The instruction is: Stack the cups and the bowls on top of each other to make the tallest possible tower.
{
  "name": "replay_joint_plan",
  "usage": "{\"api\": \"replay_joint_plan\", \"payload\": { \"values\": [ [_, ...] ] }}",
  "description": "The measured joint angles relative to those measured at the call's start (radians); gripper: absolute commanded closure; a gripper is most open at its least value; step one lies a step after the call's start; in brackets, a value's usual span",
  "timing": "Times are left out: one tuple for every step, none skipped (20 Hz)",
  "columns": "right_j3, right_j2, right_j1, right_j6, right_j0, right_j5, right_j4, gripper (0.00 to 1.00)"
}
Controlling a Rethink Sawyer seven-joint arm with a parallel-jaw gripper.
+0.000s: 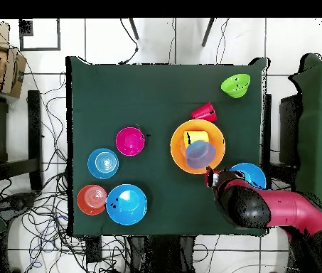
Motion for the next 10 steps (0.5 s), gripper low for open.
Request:
{"api": "replay_joint_plan", "payload": {
  "values": [
    [0.015, 0.003, -0.029, 0.000, -0.014, 0.004, 0.016, 0.00],
    [0.022, 0.004, -0.044, 0.000, -0.021, 0.003, 0.021, 0.00],
    [0.027, 0.004, -0.055, 0.000, -0.025, 0.004, 0.022, 0.00],
    [0.033, 0.005, -0.069, 0.000, -0.031, 0.004, 0.023, 0.00],
    [0.035, 0.005, -0.075, 0.000, -0.033, 0.004, 0.023, 0.00],
    [0.038, 0.005, -0.082, 0.000, -0.036, 0.004, 0.023, 0.00],
    [0.043, 0.004, -0.091, 0.000, -0.038, 0.004, 0.023, 0.00],
    [0.045, 0.005, -0.095, 0.000, -0.038, 0.004, 0.023, 0.00],
    [0.050, 0.005, -0.102, 0.000, -0.037, 0.004, 0.023, 0.00],
    [0.053, 0.005, -0.104, 0.000, -0.035, 0.004, 0.023, 0.00]
  ]
}}
